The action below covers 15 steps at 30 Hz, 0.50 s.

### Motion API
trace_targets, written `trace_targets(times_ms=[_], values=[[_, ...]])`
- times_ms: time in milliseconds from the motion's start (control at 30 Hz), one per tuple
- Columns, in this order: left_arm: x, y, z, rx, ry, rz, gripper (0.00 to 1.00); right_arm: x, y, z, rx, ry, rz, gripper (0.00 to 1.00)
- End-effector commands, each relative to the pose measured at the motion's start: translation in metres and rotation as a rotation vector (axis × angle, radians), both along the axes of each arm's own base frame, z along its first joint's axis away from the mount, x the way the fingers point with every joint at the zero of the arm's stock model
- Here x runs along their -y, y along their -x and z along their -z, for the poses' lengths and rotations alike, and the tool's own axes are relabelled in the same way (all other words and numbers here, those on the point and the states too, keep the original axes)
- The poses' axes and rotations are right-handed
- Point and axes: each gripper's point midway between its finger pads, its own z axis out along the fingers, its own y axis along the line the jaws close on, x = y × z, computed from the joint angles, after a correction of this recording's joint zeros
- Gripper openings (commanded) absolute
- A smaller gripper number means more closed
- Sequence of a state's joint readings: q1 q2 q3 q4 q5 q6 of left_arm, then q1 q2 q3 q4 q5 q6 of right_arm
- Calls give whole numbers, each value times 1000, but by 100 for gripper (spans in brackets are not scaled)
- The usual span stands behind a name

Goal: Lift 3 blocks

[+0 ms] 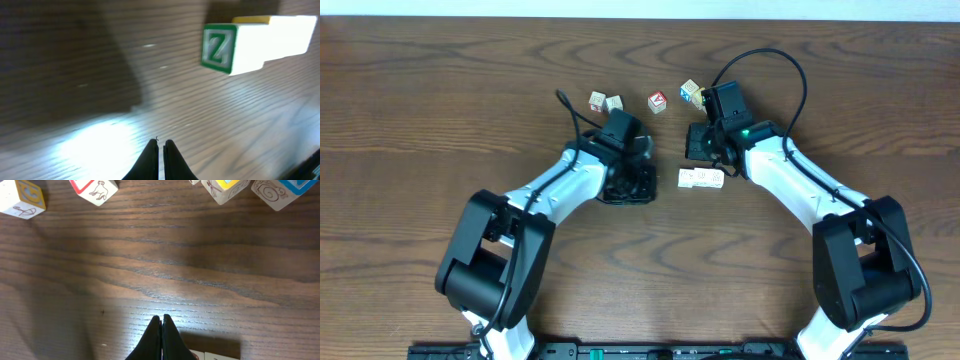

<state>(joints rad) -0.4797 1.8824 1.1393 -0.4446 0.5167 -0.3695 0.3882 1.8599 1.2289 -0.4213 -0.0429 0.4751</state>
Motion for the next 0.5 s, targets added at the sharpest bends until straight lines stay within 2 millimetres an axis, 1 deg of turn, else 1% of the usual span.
trace_targets(times_ms=[0, 133, 200, 300, 467], values=[[8, 1, -2, 10, 2, -28, 8, 0, 0, 14, -25, 15, 24, 1], [29, 3, -7, 47, 32, -1, 7, 0, 2, 20, -43, 22, 24, 1], [35, 2, -7, 67, 32, 4, 7, 0, 2, 21, -44, 23, 23, 1], [32, 0, -1, 70, -13, -38, 7, 0, 2, 21, -45, 20, 22, 1], [36, -2, 9, 46, -2, -66, 8, 0, 3, 21, -49, 22, 22, 1]])
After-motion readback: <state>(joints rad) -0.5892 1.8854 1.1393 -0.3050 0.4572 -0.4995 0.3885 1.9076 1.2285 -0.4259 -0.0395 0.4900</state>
